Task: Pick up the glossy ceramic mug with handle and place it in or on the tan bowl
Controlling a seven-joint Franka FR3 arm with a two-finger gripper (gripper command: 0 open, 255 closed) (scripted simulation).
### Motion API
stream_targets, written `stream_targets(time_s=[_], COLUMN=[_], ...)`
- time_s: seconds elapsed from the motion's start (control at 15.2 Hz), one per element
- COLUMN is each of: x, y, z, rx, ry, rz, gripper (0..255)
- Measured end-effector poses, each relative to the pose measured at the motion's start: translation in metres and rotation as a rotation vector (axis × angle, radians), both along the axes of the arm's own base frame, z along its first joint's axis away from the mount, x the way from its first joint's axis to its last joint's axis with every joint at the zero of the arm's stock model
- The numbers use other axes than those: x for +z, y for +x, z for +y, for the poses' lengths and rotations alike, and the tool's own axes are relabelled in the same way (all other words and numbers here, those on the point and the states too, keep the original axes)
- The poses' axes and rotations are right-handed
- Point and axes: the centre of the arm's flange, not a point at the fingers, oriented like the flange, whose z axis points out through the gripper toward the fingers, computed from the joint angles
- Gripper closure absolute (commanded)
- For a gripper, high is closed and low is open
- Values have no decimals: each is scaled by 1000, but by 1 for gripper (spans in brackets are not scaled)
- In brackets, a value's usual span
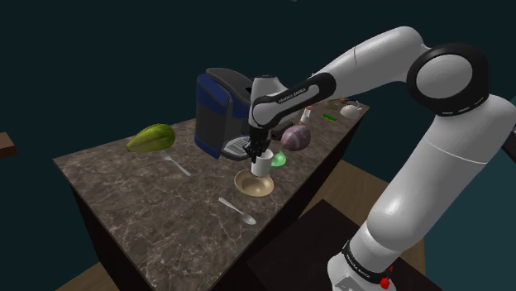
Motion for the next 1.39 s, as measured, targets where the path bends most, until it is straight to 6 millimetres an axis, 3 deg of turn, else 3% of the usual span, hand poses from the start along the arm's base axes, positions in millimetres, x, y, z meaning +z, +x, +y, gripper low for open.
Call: stream_targets(time_s=[0.59,0.92,0.99,1.39], x=[-46,-49,-49,-48], y=[-1,0,0,0], z=[0,0,0,0], rx=[0,0,0,0], ry=[0,0,0,0], rz=[0,0,-1,-1], gripper=[255,255,0,0])
